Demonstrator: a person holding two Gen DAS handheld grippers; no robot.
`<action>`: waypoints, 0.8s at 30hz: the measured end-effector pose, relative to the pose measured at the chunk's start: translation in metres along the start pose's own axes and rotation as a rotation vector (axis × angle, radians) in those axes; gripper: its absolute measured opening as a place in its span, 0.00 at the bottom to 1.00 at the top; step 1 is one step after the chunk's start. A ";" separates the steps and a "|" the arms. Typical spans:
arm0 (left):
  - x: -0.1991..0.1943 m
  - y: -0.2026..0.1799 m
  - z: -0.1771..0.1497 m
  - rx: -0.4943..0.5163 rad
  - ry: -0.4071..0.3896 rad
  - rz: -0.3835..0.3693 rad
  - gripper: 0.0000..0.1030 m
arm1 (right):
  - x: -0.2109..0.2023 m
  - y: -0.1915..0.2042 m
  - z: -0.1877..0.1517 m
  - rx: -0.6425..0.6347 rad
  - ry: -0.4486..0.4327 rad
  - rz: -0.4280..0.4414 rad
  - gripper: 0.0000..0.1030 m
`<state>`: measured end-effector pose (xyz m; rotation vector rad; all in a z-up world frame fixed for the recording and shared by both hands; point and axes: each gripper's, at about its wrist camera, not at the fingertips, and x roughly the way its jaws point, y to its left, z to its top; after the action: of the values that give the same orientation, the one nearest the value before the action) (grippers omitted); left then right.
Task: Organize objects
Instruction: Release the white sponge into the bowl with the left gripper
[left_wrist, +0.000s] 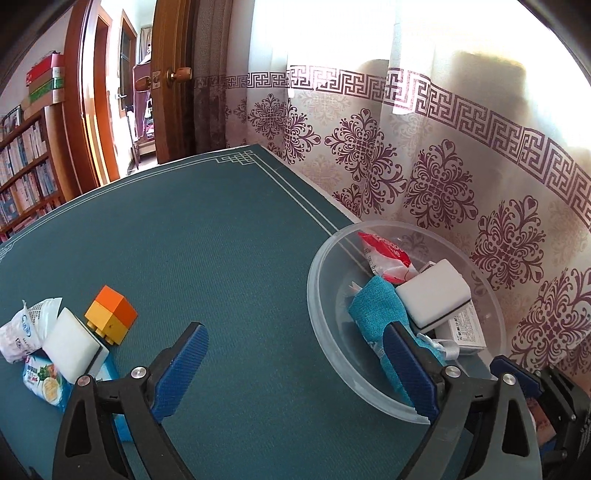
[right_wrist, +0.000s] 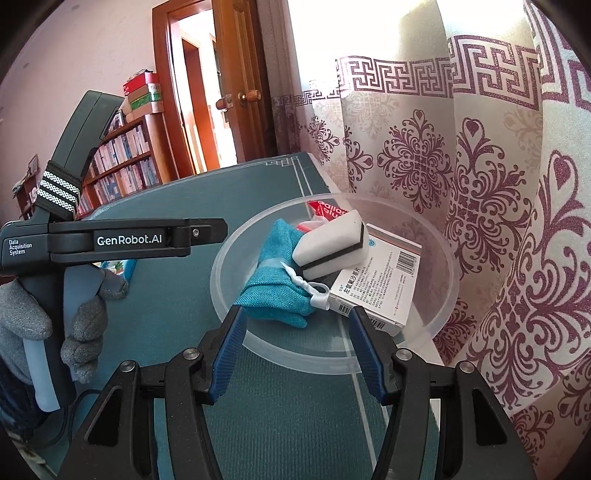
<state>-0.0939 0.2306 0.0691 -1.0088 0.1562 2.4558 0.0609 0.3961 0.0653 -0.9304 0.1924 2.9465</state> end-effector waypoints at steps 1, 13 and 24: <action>-0.003 0.003 -0.001 -0.002 -0.004 0.004 0.95 | 0.000 0.002 0.000 -0.005 0.000 -0.001 0.57; -0.032 0.058 -0.019 -0.076 -0.029 0.077 0.95 | 0.004 0.036 0.003 -0.072 -0.010 0.027 0.57; -0.057 0.118 -0.042 -0.170 -0.035 0.161 0.98 | 0.033 0.086 0.012 -0.128 0.074 0.192 0.57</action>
<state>-0.0880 0.0931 0.0697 -1.0607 0.0172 2.6687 0.0207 0.3128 0.0649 -1.0973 0.1023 3.1331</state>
